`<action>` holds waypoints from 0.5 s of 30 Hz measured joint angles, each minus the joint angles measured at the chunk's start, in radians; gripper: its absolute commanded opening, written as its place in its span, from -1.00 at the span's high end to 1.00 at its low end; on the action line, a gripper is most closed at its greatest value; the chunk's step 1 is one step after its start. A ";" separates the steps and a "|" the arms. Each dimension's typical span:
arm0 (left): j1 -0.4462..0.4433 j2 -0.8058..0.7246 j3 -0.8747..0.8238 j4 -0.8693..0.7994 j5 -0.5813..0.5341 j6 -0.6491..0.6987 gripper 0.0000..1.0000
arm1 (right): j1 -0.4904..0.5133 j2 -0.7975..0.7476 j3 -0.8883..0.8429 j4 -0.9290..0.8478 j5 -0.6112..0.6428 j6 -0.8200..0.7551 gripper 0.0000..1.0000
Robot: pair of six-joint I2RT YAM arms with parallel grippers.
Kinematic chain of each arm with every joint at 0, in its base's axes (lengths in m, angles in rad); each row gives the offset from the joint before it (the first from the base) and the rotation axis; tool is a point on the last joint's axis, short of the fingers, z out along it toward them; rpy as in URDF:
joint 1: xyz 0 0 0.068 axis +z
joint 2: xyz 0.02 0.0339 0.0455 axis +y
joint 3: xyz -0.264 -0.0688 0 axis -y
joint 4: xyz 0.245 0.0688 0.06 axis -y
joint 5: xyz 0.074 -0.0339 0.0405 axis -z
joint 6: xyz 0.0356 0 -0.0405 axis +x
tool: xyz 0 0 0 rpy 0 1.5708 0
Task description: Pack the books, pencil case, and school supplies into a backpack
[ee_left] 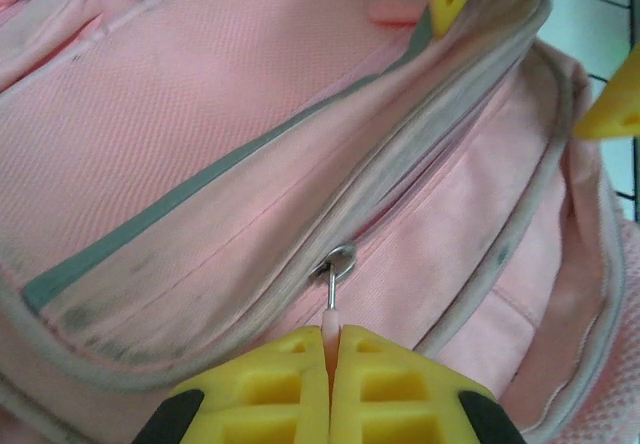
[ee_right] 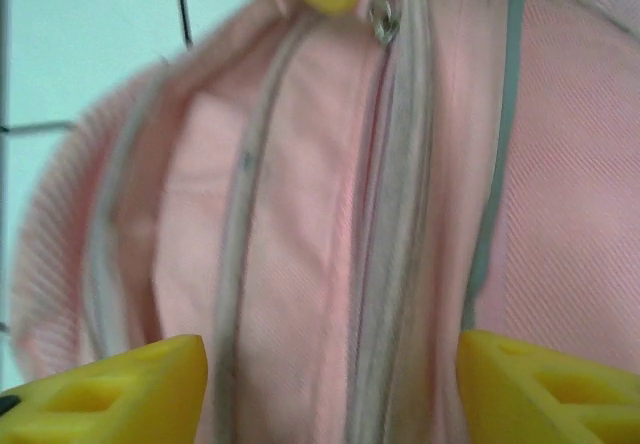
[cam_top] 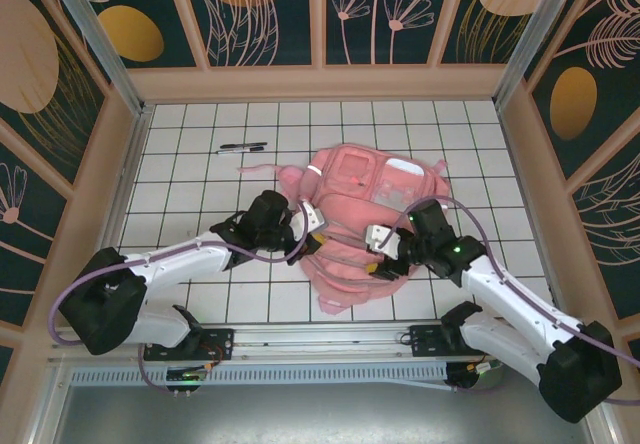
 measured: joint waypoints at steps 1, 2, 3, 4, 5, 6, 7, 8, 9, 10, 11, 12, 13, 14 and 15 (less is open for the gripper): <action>-0.013 0.000 0.004 0.004 0.004 -0.004 1.00 | 0.000 0.022 0.016 0.004 -0.027 0.037 -0.34; -0.027 0.000 0.012 0.008 0.006 -0.008 1.00 | 0.002 0.048 0.034 0.014 -0.048 0.072 -0.35; -0.043 0.004 0.026 0.010 0.011 -0.011 1.00 | 0.005 0.072 0.047 0.027 -0.057 0.099 -0.34; -0.054 0.010 0.040 0.015 0.016 -0.015 1.00 | 0.010 0.091 0.057 0.042 -0.058 0.118 -0.33; -0.065 0.019 0.055 0.019 0.023 -0.020 1.00 | 0.014 0.110 0.066 0.053 -0.058 0.132 -0.31; -0.074 0.027 0.067 0.024 0.027 -0.023 1.00 | 0.016 0.125 0.071 0.062 -0.057 0.138 -0.24; -0.080 0.032 0.072 0.031 0.031 -0.030 1.00 | 0.016 0.140 0.079 0.063 -0.056 0.141 -0.20; -0.085 0.033 0.073 0.035 0.031 -0.035 1.00 | 0.016 0.156 0.087 0.063 -0.051 0.143 -0.03; -0.086 0.033 0.073 0.036 0.031 -0.039 1.00 | 0.016 0.173 0.095 0.063 -0.045 0.137 0.28; -0.086 0.033 0.072 0.040 0.030 -0.045 1.00 | 0.018 0.185 0.100 0.066 -0.036 0.127 0.54; -0.086 0.033 0.069 0.043 0.030 -0.049 1.00 | 0.018 0.193 0.103 0.070 -0.027 0.118 0.78; -0.086 0.032 0.064 0.045 0.021 -0.049 1.00 | 0.019 0.197 0.106 0.068 -0.027 0.105 0.98; -0.086 0.031 0.058 0.045 0.014 -0.048 1.00 | 0.021 0.198 0.108 0.063 -0.024 0.087 1.00; -0.084 0.026 0.049 0.046 0.004 -0.048 1.00 | 0.023 0.198 0.113 0.051 -0.017 0.066 1.00; -0.080 0.018 0.038 0.046 0.000 -0.047 1.00 | 0.024 0.195 0.114 0.041 -0.010 0.034 1.00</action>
